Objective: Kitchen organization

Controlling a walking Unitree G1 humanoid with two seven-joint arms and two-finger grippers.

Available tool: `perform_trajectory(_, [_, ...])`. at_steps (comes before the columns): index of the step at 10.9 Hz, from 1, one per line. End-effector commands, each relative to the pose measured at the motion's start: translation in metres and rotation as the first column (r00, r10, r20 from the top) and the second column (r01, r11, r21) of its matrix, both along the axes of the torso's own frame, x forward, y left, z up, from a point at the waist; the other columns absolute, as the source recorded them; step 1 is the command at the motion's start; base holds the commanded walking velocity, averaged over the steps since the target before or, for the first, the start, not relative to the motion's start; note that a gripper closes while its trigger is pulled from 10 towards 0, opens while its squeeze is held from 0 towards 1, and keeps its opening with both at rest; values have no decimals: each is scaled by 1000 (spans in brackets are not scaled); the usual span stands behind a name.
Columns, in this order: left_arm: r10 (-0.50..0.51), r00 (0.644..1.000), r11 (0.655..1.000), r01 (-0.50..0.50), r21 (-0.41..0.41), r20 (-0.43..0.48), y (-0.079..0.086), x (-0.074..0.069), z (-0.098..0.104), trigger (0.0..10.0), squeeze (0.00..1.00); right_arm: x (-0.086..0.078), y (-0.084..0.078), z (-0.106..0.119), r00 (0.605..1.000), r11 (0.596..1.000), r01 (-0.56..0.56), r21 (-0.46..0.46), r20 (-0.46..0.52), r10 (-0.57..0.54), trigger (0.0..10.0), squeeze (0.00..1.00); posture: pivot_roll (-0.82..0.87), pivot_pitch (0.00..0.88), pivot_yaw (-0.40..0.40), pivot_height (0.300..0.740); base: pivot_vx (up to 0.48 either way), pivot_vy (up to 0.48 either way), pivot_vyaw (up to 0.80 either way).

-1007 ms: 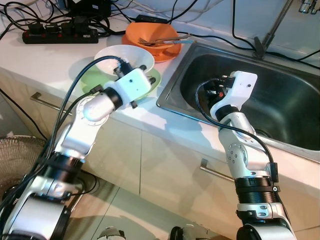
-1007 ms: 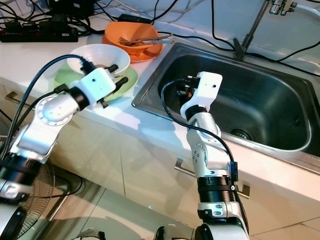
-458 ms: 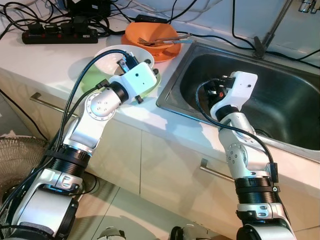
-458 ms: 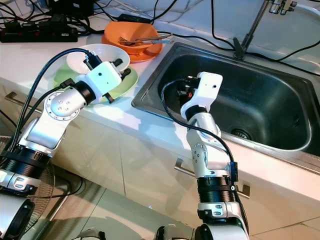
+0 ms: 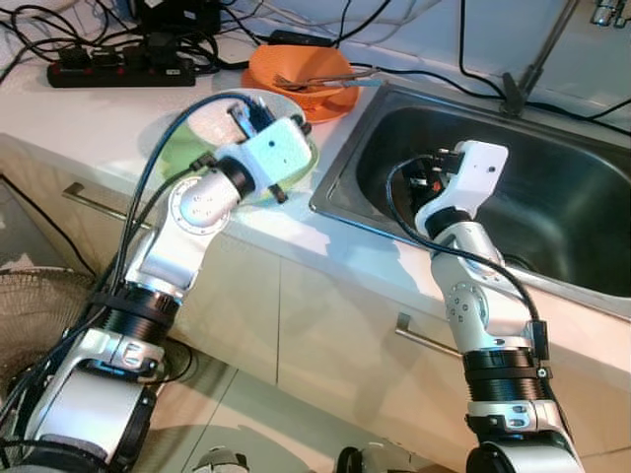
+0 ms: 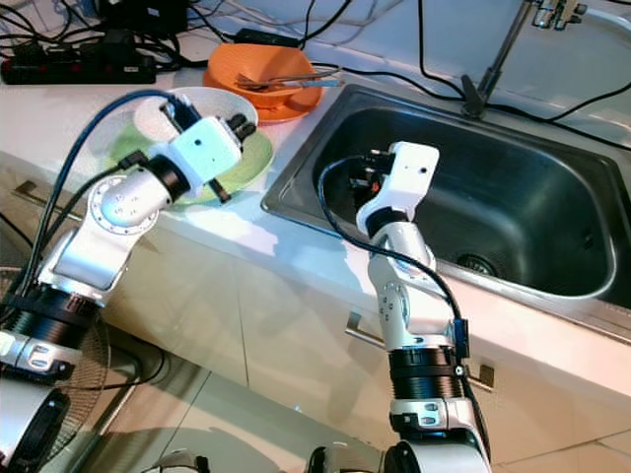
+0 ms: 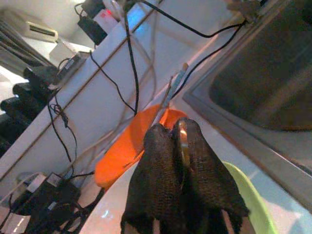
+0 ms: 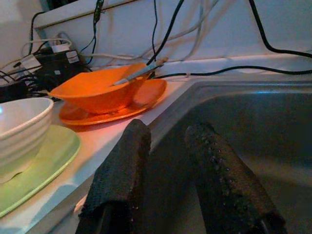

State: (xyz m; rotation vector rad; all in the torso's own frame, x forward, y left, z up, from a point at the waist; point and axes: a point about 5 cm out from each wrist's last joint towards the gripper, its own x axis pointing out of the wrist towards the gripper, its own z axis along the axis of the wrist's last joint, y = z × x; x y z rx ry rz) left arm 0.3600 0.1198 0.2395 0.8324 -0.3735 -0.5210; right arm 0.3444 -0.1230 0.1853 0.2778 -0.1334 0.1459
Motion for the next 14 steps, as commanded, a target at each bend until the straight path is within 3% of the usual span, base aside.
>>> perform_trajectory(1, [-2,1000,1000,2,11,-15,-2,1,-2,0,0,0,-4,1,1000,1000,14,7,5,-14,10000,0,-17,57,-61,719,0,0,0])
perform_trajectory(3, [-2,1000,999,2,40,3,-3,1,-1,0,0,0,-4,1,1000,1000,15,8,4,-15,10000,0,-18,55,-60,719,0,0,0])
perform_trajectory(5, [-1,997,996,-7,94,81,-4,1,13,0,0,0,-4,0,1000,1000,14,9,3,-14,10000,0,-18,55,-60,719,0,0,0])
perform_trajectory(6, [6,974,989,-40,144,228,-6,-1,34,0,0,0,-3,0,1000,1000,13,10,3,-13,10000,0,-18,55,-60,719,0,0,0])
perform_trajectory(8, [-6,902,995,-37,91,431,-15,-10,73,0,0,1,-2,0,1000,1000,10,11,2,-10,10000,0,-12,52,-62,719,0,0,0])
perform_trajectory(9, [-26,885,998,-2,60,464,-20,-15,83,9333,0,1,-2,0,1000,1000,10,12,2,-10,10000,0,-11,49,-61,719,0,0,0])
perform_trajectory(10, [-43,879,999,27,42,474,-23,-18,87,10000,0,1,-2,0,1000,1000,11,12,3,-11,10000,0,-11,48,-60,719,0,0,0])
perform_trajectory(11, [-121,859,982,175,-64,498,-36,-31,99,10000,0,1,-2,0,1000,1000,15,13,6,-15,10000,0,-10,47,-59,719,0,0,0])
perform_trajectory(12, [-139,869,953,248,-174,475,-40,-35,103,10000,0,2,-2,1,1000,1000,16,5,11,-17,10000,0,-11,46,-56,719,0,0,0])
perform_trajectory(14, [-199,899,837,362,-410,389,-44,-39,114,10000,0,1,-4,2,1000,1000,20,0,21,-20,10000,0,-11,46,-56,719,0,0,0])
